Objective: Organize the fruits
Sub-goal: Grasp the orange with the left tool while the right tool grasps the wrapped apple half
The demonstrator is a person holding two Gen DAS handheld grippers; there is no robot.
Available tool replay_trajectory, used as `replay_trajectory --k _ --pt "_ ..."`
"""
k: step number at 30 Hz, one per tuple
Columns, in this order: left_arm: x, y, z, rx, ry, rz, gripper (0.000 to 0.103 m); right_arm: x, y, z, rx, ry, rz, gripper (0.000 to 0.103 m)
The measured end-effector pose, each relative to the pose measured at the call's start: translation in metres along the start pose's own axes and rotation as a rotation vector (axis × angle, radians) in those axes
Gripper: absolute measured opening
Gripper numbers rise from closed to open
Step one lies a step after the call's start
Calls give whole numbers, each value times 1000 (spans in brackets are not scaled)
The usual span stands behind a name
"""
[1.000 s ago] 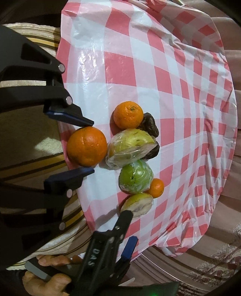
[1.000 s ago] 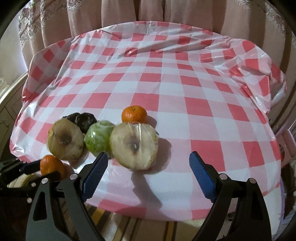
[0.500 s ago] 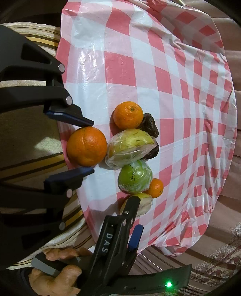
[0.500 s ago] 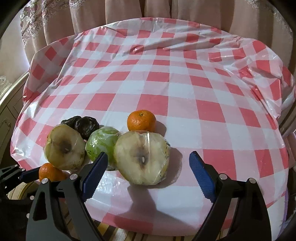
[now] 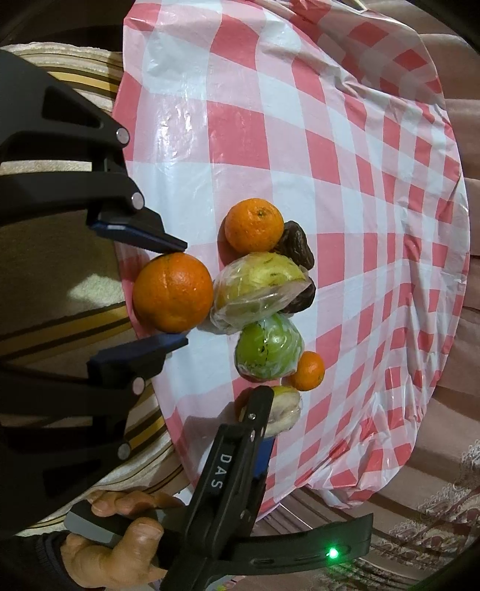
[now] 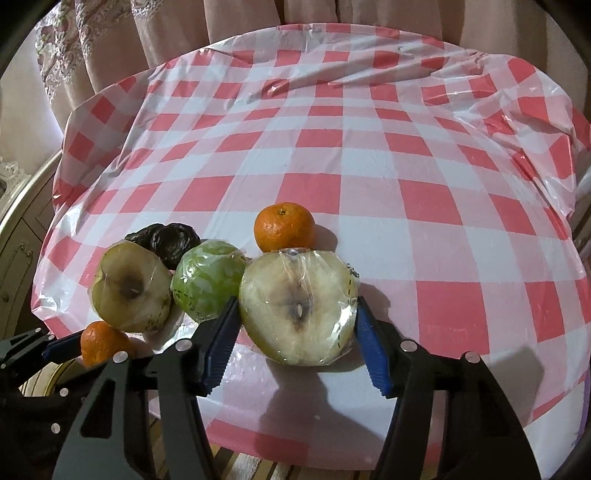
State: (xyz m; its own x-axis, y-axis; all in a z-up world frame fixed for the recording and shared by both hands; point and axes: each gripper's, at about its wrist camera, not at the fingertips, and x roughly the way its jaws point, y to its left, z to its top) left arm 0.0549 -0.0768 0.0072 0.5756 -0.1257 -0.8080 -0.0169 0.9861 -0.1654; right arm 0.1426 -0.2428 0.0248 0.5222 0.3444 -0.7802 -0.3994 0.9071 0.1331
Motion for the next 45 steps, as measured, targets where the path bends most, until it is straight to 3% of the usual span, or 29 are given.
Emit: replay_trajectory --k 16,34,45 --pt "-6 -6 -2 9 -17 -10 45 -23 -1 -20 -32 -18 -73 60" --pt "-19 -16 1 39 -45 -43 44 -55 -16 -33 0 -55 -67 60" --pt "-21 -45 7 109 -47 -77 44 -75 -37 -45 43 -71 -78 60"
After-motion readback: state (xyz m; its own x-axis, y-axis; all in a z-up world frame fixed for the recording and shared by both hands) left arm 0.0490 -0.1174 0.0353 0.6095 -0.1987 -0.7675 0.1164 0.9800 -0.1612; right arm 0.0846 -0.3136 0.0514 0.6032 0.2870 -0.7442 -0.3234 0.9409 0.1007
